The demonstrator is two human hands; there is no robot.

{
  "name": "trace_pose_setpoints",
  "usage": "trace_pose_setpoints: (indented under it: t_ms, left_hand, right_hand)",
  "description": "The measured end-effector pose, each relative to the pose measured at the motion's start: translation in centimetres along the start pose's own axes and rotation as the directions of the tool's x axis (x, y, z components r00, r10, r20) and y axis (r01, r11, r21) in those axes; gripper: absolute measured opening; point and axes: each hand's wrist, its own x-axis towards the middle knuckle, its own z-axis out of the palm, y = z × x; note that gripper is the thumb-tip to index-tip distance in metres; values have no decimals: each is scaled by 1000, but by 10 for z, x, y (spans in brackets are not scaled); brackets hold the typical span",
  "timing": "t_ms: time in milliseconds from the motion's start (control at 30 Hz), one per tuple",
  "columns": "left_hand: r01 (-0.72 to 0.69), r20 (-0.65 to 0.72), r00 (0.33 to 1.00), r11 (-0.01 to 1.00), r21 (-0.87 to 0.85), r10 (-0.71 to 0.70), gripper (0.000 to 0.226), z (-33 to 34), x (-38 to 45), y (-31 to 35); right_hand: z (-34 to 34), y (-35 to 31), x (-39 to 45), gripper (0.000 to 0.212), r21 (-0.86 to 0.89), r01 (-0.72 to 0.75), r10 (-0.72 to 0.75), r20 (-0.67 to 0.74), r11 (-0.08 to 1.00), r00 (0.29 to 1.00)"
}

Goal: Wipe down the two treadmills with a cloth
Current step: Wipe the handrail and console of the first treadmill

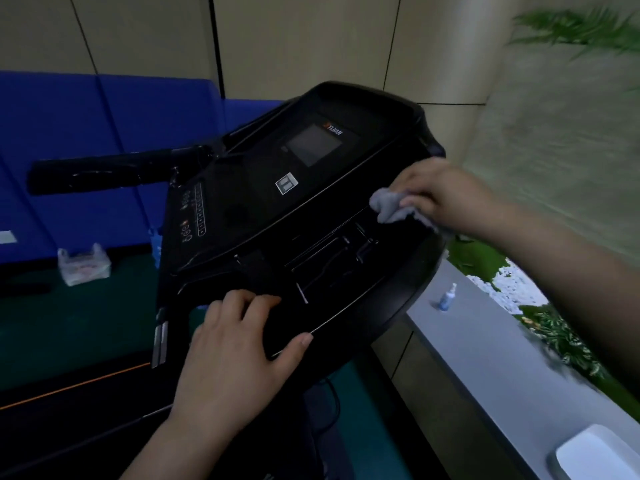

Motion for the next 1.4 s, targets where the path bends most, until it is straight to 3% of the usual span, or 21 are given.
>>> trace_pose_setpoints:
  t_ms: [167, 333, 433, 533, 567, 633, 700, 767, 833, 933, 1000, 1067, 1133, 1200, 1333, 1400]
  left_hand:
    - [-11, -16, 1000, 1000, -25, 11, 72, 2, 0, -3]
    - [-12, -14, 1000, 999, -35, 12, 72, 2, -1, -4]
    - [-15, -6, 1000, 999, -47, 15, 73, 1, 0, -4]
    - [-32, 28, 999, 996, -85, 34, 77, -1, -1, -9]
    - [-42, 47, 998, 995, -94, 47, 78, -2, -2, -12]
    - [-73, 67, 995, 993, -92, 79, 79, -3, -5, -20]
    - [-83, 63, 994, 993, -80, 88, 78, -4, -6, -23]
    - [-81, 30, 996, 994, -74, 84, 75, -4, -5, -21]
    - [-84, 8, 996, 994, -68, 84, 72, -3, -4, -19]
    - [-90, -13, 996, 993, -79, 89, 69, -1, -2, -19]
    - [-95, -26, 995, 993, -75, 94, 68, 0, -2, -19]
    - [-105, -32, 994, 992, -70, 103, 67, 0, -2, -19]
    - [-106, -31, 994, 992, -61, 105, 67, 0, -2, -19]
    - [-104, -35, 994, 993, -62, 102, 67, 0, -3, -19]
    - [-104, -35, 994, 992, -73, 102, 67, -1, -2, -18]
    - [-104, -27, 994, 992, -70, 103, 67, 0, -2, -18]
  right_hand:
    - [-8, 47, 49, 20, -10, -240, 240, -42, 971, 970]
    - [-6, 38, 41, 23, -59, -295, 294, -27, 954, 955]
    - [-6, 0, 20, 24, -76, -217, 222, 64, 973, 973]
    - [0, -32, 12, 25, -112, -198, 224, 322, 974, 920]
    - [-2, -35, 13, 25, -83, -199, 216, 320, 976, 922]
    - [-6, -31, 18, 24, 14, -199, 193, 177, 980, 965]
    - [-6, -16, 30, 26, -34, -216, 218, 117, 976, 969]
    - [-1, -5, 49, 30, -106, -166, 187, 235, 980, 954]
    - [-2, -4, 62, 33, -145, -145, 193, 410, 979, 891]
    - [-5, -5, 62, 32, -68, -167, 176, 561, 984, 809]
    - [-4, -6, 57, 31, -10, -147, 127, 570, 989, 812]
    - [3, -2, 59, 32, -34, -94, 99, 448, 995, 888]
    - [10, 0, 64, 35, -76, -59, 84, 380, 995, 921]
    - [6, -9, 66, 33, -84, -52, 85, 455, 995, 886]
    - [2, -18, 59, 26, -7, -93, 71, 702, 996, 709]
    - [7, -20, 60, 27, 8, -78, 55, 648, 997, 759]
